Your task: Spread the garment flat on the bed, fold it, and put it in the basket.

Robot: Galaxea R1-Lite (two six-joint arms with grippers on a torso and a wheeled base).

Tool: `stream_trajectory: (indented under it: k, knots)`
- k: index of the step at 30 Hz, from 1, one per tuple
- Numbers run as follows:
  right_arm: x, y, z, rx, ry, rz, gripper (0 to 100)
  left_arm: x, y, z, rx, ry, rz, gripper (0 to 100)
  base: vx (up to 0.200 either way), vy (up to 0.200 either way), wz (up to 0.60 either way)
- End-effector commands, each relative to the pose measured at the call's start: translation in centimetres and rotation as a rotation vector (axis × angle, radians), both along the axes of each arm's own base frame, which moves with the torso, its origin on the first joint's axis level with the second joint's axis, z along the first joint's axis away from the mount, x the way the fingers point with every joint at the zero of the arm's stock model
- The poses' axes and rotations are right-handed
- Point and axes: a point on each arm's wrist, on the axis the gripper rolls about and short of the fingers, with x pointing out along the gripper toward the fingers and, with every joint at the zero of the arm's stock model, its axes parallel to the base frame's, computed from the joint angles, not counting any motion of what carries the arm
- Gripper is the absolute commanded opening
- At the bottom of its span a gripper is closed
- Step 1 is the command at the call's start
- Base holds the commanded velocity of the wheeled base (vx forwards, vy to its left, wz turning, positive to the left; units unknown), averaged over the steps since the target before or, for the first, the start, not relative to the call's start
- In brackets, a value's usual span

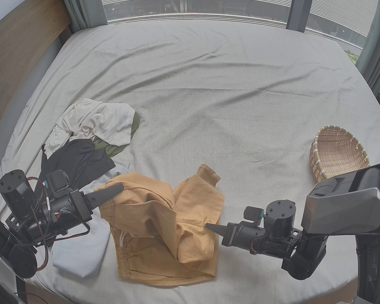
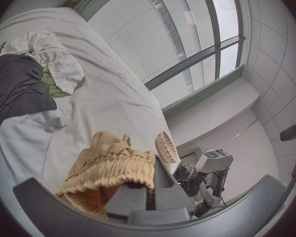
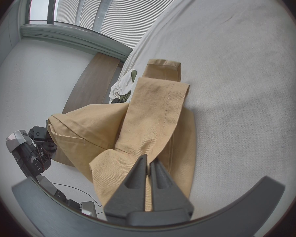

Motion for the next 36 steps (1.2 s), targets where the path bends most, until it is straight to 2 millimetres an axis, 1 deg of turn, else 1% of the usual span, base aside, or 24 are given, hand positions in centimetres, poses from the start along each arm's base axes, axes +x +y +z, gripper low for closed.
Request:
stream_trajectory:
  k: [1, 4, 5, 7, 17, 24, 28, 36]
  knots:
    - [-0.5, -1.2, 2.4, 0.024, -0.036, -0.025, 0, 0.1, 0.0, -0.1, 0.000, 0.002, 0.001, 0, 0.000, 0.000, 0.00]
    - [-0.4, -2.3, 4.1, 0.049, -0.074, -0.052, 0, 0.2, 0.0, -0.1, 0.001, 0.005, 0.004, 0, 0.000, 0.000, 0.00]
    - [-0.4, -2.3, 4.2, 0.050, -0.074, -0.052, 0, 0.2, 0.0, -0.1, 0.001, 0.005, 0.004, 0, 0.000, 0.000, 0.00]
    - [-0.6, -2.9, 5.4, 0.065, -0.100, -0.063, 0, 0.2, 0.1, -0.2, 0.001, 0.007, 0.005, 0, 0.000, 0.000, 0.00]
    - [-1.3, -2.9, 6.9, 0.094, -0.128, -0.027, 0, 0.3, 0.2, -0.1, 0.001, 0.005, 0.010, 0, 0.000, 0.000, 0.00]
    - [-1.2, -2.7, 6.8, 0.109, -0.117, 0.032, 0, 0.4, 0.3, -0.1, 0.000, 0.004, 0.014, 0, 0.000, 0.000, 0.00]
    - [-0.6, -2.3, 6.0, 0.102, -0.108, 0.039, 0, 0.4, 0.3, -0.1, 0.001, -0.001, 0.014, 0, 0.000, 0.000, 0.00]
    - [-0.3, -2.1, 6.1, 0.109, -0.116, 0.040, 0, 0.3, 0.2, -0.1, 0.001, 0.001, 0.013, 0, 0.000, 0.000, 0.00]
